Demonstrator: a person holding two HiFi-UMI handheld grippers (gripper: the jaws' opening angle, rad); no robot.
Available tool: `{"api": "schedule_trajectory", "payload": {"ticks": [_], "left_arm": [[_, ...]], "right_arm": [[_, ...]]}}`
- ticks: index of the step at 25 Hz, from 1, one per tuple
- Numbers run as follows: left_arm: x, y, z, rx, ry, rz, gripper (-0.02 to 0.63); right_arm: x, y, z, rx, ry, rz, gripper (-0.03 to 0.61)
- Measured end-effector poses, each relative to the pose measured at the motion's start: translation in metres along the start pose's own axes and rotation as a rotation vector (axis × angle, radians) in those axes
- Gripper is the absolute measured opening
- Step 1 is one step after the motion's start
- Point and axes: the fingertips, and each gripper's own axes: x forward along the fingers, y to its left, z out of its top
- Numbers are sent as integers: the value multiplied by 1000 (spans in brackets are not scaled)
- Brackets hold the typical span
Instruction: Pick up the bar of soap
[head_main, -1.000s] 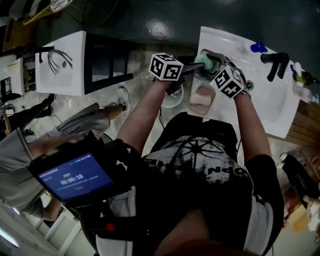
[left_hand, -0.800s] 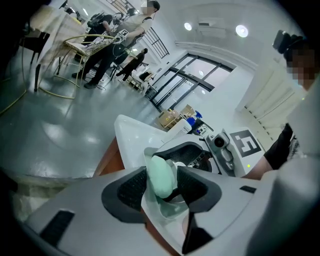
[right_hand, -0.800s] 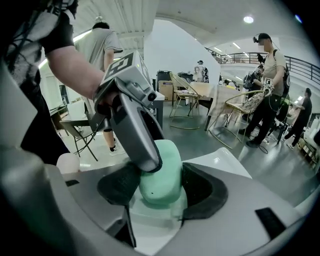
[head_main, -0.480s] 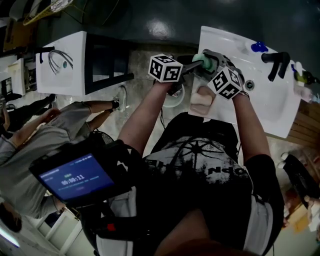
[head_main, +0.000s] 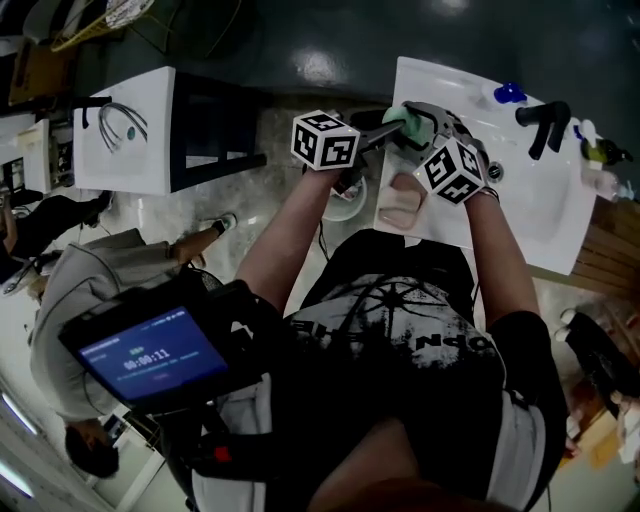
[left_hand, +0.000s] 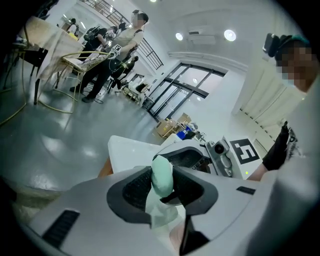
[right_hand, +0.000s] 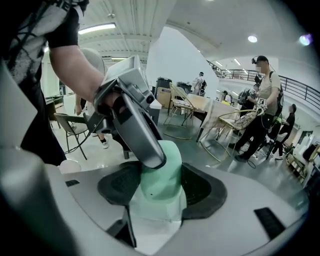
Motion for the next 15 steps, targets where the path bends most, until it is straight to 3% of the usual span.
{"api": "schedule_trajectory", "payload": {"ticks": [15], "left_arm": [[-18, -69, 29, 114, -103, 26, 138]], "right_arm": [[-66, 4, 37, -112, -71, -72, 262]]}}
